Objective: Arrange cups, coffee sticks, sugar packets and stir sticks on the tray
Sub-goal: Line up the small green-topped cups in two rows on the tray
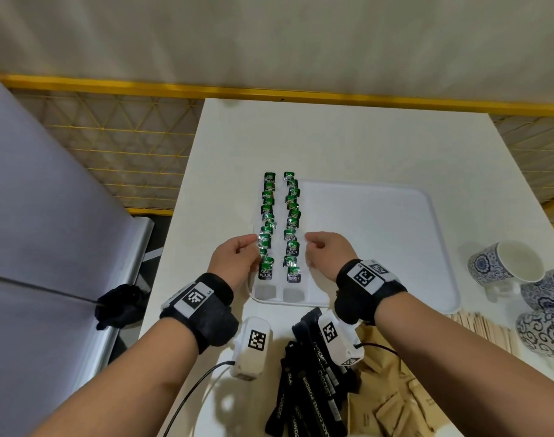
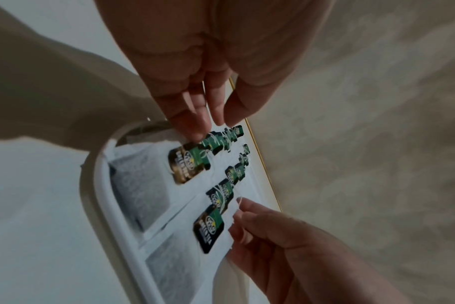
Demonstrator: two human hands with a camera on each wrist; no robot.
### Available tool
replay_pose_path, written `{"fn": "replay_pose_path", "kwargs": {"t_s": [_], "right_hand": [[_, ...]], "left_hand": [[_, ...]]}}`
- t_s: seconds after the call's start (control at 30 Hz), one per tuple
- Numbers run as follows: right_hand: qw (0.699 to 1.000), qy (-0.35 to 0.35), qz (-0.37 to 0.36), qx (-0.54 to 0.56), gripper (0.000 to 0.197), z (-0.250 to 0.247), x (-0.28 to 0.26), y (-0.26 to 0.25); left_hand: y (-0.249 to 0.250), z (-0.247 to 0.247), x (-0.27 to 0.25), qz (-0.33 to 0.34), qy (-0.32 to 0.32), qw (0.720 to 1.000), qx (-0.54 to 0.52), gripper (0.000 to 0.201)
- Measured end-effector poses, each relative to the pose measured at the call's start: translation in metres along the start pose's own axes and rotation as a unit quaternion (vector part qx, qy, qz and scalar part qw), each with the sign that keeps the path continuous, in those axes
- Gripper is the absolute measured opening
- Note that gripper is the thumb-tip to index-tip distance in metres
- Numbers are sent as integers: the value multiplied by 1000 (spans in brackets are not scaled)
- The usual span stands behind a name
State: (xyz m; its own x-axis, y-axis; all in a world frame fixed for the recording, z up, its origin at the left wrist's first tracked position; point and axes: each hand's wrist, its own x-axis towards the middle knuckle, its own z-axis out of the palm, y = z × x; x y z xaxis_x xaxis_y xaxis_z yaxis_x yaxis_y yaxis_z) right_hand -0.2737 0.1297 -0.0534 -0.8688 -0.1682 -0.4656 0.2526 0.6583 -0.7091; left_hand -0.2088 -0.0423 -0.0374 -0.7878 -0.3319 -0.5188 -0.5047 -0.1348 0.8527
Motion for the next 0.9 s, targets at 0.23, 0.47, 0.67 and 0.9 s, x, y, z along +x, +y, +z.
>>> {"fn": "replay_pose_path", "kwargs": {"t_s": [0.23,0.47,0.67,0.9], "right_hand": [[992,15,-26,-127,26,-18,4,0],[974,1,-50,-221,12,-21,15,-13],[964,24,-116,-238,13,-26,10,-31],[987,69,-119,-79,49,-17,13,-38]], "left_hand": [[4,1,9,10,10,1000,19,25],[4,2,8,22,5,1000,4,19],[-2,-3,17,34,46,998,31,23],[-2,-7,23,4,52,998,45,25]]}}
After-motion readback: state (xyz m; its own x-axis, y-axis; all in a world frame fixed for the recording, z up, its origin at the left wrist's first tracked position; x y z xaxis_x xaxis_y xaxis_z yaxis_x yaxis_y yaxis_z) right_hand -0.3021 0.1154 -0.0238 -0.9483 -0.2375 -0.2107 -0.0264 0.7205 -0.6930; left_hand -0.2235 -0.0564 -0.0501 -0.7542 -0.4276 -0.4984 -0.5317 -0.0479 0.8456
